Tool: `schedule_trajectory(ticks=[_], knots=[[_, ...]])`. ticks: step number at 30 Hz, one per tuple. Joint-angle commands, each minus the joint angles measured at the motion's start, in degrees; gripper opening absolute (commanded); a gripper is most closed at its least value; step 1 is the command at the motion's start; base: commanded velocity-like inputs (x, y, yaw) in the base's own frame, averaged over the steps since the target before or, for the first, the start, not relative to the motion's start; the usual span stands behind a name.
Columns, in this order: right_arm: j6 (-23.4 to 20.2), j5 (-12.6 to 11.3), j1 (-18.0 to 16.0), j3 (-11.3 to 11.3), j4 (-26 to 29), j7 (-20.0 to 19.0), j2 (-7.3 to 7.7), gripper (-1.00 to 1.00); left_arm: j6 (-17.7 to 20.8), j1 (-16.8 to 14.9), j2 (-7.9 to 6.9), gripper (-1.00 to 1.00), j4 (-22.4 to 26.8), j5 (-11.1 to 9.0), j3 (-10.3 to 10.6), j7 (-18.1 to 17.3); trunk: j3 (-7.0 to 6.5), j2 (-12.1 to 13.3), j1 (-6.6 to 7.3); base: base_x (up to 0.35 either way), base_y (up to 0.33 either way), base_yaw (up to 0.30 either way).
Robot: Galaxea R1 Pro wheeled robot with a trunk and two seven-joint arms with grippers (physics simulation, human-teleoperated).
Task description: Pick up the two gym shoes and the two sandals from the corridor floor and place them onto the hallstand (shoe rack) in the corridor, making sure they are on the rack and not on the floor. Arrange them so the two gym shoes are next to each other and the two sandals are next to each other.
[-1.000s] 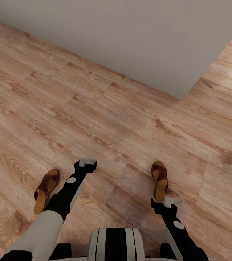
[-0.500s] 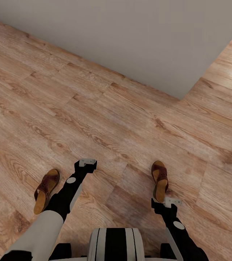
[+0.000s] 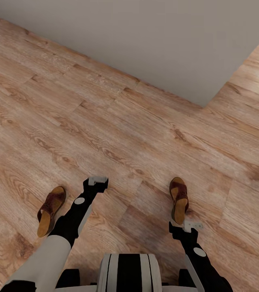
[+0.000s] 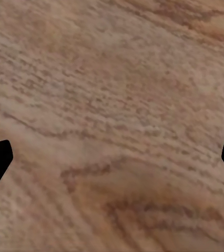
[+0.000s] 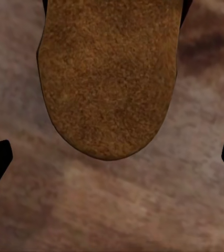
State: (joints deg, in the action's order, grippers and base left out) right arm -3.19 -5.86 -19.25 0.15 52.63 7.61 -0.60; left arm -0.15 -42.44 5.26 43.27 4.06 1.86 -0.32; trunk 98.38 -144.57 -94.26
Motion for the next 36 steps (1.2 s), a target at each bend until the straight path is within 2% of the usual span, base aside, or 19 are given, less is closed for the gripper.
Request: schedule_trajectory(ticks=[1, 9, 14, 17, 22, 36], knots=[[-0.23, -0.56, 0.0, 0.02, 0.1, 0.17, -0.01, 1.0, -0.02, -0.01, 0.01, 1.0, 0.36, 0.43, 0.02, -0.03, 0.05, -0.01, 0.01, 0.0, 0.0, 0.0], [-0.23, -0.56, 0.0, 0.02, 0.1, 0.16, -0.01, 1.0, -0.02, -0.01, 0.01, 1.0, 3.76, 0.43, 1.21, -0.03, 0.09, -0.01, 0.01, 0.0, 0.0, 0.0], [-0.23, -0.56, 0.0, 0.02, 0.1, 0.16, -0.01, 1.0, -0.03, -0.01, 0.01, 1.0, 4.06, 0.44, 1.36, -0.03, 0.09, -0.01, 0.01, 0.0, 0.0, 0.0], [-0.23, -0.56, 0.0, 0.02, 0.1, 0.18, -0.01, 1.0, -0.03, -0.01, 0.01, 1.0, 4.14, 0.48, 1.38, -0.03, 0.77, -0.05, -0.07, 0.0, 0.0, 0.0], [-0.23, -0.56, 0.0, 0.02, 0.1, 0.19, -0.01, 1.0, -0.03, -0.01, 0.01, 1.0, 4.28, 0.47, 1.39, -0.03, 0.96, -0.05, -0.07, 0.0, 0.0, 0.0], [-0.23, -0.56, 0.0, 0.02, 0.1, 0.18, -0.01, 1.0, -0.03, -0.01, 0.01, 1.0, 4.54, 0.43, 1.4, -0.03, 1.03, -0.05, -0.07, 0.045, 0.0, 0.0]])
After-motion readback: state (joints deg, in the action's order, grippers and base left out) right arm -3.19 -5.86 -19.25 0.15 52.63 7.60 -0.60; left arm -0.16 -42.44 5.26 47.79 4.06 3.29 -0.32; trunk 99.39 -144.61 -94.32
